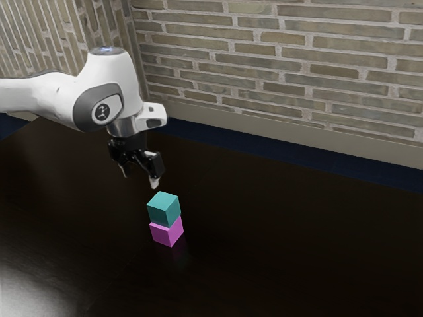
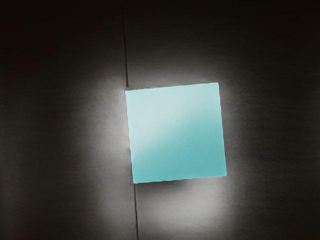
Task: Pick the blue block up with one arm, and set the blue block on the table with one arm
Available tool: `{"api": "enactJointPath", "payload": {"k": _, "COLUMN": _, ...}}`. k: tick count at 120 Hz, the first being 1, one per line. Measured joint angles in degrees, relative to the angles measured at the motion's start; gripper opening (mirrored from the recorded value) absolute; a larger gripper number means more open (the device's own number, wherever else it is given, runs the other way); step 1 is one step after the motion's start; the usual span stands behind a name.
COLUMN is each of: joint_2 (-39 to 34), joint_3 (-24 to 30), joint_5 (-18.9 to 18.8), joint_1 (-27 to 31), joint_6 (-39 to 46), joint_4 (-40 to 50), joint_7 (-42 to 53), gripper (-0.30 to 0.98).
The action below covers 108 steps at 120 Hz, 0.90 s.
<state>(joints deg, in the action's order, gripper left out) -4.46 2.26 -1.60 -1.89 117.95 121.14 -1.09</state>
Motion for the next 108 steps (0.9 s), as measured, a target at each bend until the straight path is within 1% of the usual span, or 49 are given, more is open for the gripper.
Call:
{"api": "enactJointPath", "payload": {"k": 22, "joint_2": 3.35, "joint_3": 0.03, "joint_5": -1.31, "joint_1": -0.81, "joint_6": 7.16, "joint_4": 0.63, "joint_7": -2.08, "gripper": 0.66}}
{"api": "enactJointPath", "payload": {"k": 46, "joint_2": 7.07, "joint_3": 0.04, "joint_5": -1.62, "joint_1": -2.57, "joint_6": 12.90, "joint_4": 0.87, "joint_7": -3.14, "gripper": 0.66}}
{"api": "enactJointPath", "payload": {"k": 76, "joint_2": 8.48, "joint_3": -0.06, "joint_5": -1.22, "joint_1": 0.18, "joint_6": 15.73, "joint_4": 2.19, "joint_7": -5.28, "gripper": 0.66}}
{"api": "enactJointPath", "payload": {"k": 108, "joint_2": 9.31, "joint_3": -0.04, "joint_5": -1.51, "joint_1": -0.76, "joint_6": 17.00, "joint_4": 2.38, "joint_7": -6.62, "gripper": 0.66}}
